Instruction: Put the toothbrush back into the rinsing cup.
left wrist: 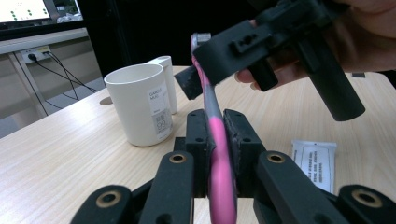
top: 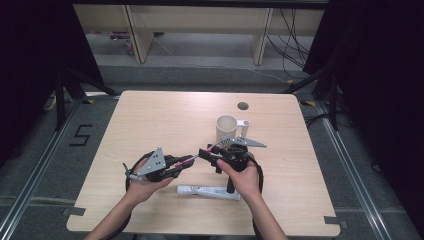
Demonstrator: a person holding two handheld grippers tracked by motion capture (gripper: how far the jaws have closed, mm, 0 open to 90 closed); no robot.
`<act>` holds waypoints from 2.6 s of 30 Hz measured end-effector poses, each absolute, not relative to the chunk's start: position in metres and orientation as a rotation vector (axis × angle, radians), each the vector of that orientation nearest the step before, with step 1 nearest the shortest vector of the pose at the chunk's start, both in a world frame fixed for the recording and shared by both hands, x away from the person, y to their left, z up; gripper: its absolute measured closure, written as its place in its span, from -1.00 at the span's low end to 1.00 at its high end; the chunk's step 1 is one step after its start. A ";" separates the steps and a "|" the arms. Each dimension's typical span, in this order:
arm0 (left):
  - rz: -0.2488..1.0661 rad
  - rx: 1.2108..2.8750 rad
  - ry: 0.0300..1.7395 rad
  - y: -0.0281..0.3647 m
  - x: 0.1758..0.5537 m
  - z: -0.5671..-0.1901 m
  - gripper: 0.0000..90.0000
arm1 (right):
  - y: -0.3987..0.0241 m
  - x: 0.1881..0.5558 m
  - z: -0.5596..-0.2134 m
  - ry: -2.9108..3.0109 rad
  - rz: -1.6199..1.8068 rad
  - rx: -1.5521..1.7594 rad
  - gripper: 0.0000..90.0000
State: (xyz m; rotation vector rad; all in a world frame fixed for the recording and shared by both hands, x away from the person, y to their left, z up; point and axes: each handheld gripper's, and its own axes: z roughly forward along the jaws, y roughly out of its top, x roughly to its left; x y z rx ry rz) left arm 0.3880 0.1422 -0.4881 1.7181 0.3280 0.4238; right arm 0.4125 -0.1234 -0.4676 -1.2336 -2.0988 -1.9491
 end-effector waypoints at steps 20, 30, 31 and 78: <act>0.464 1.842 0.375 0.123 0.385 -0.491 0.20 | -0.128 0.407 -0.432 -2.235 -2.045 -1.256 0.79; 0.462 1.850 0.381 0.131 0.381 -0.485 0.11 | -0.130 0.403 -0.418 -2.587 -1.975 -1.285 0.79; 0.455 1.849 0.384 0.131 0.380 -0.485 0.10 | -0.131 0.404 -0.418 -2.601 -1.997 -1.279 0.79; 0.564 1.706 0.638 0.199 0.377 -0.518 -0.20 | -0.197 0.412 -0.370 -2.749 -2.033 -1.555 0.79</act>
